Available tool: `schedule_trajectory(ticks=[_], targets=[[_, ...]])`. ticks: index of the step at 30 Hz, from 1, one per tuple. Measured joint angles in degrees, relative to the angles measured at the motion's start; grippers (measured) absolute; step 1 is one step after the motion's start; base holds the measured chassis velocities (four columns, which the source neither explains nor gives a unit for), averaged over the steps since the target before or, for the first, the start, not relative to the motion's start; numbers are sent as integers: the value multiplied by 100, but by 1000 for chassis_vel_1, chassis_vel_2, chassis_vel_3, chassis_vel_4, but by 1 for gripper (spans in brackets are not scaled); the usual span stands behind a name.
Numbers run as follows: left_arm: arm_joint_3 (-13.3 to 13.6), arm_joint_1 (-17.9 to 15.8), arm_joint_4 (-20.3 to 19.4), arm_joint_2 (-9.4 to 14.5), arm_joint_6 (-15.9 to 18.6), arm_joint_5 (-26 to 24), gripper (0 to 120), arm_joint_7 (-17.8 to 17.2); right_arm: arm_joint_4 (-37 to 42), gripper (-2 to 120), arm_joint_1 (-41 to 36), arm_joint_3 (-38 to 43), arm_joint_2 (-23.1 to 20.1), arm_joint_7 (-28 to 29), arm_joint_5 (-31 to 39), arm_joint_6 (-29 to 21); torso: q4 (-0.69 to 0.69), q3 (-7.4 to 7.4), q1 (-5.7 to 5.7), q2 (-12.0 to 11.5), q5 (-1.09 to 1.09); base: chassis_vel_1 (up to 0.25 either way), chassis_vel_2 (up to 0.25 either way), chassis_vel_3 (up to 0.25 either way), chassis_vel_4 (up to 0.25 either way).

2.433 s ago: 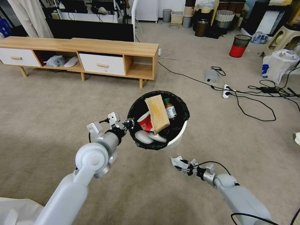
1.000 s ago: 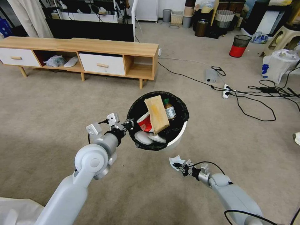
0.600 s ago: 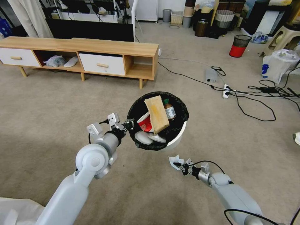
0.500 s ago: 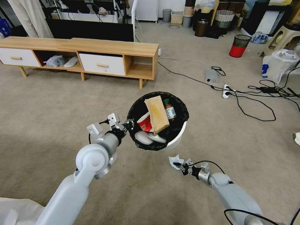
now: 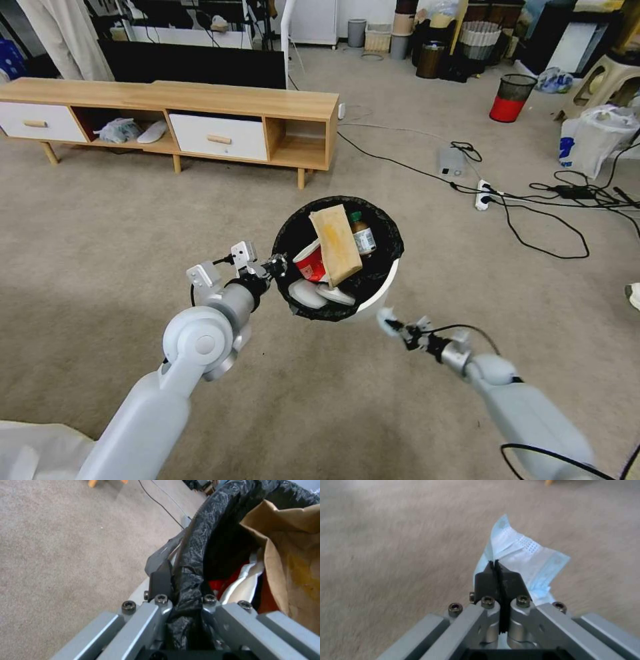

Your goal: Pick up the trash bin, then pick up the garbage from the floor and place it into the trash bin.

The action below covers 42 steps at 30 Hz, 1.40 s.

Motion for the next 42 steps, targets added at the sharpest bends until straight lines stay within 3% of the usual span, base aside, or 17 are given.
schedule_trajectory(ticks=[7,21,31,42], targets=[[35,-45,15,8,11,-23,3,-21,1459,0,-556,744,-523,226,469,-115,2,0,0,0,-1,0,0,0,0],[58,-92,29,75,23,-153,3,-130,2593,0,-880,1465,-899,368,959,-210,2,0,0,0,-1,0,0,0,0],[143,-177,-37,159,174,-544,3,-591,4043,0,-1107,1926,-1044,398,1488,-357,2,0,0,0,-1,0,0,0,0],[263,-234,-75,122,477,-805,3,-930,5239,0,-1230,1793,-1269,411,1822,-568,2,0,0,0,-1,0,0,0,0]])
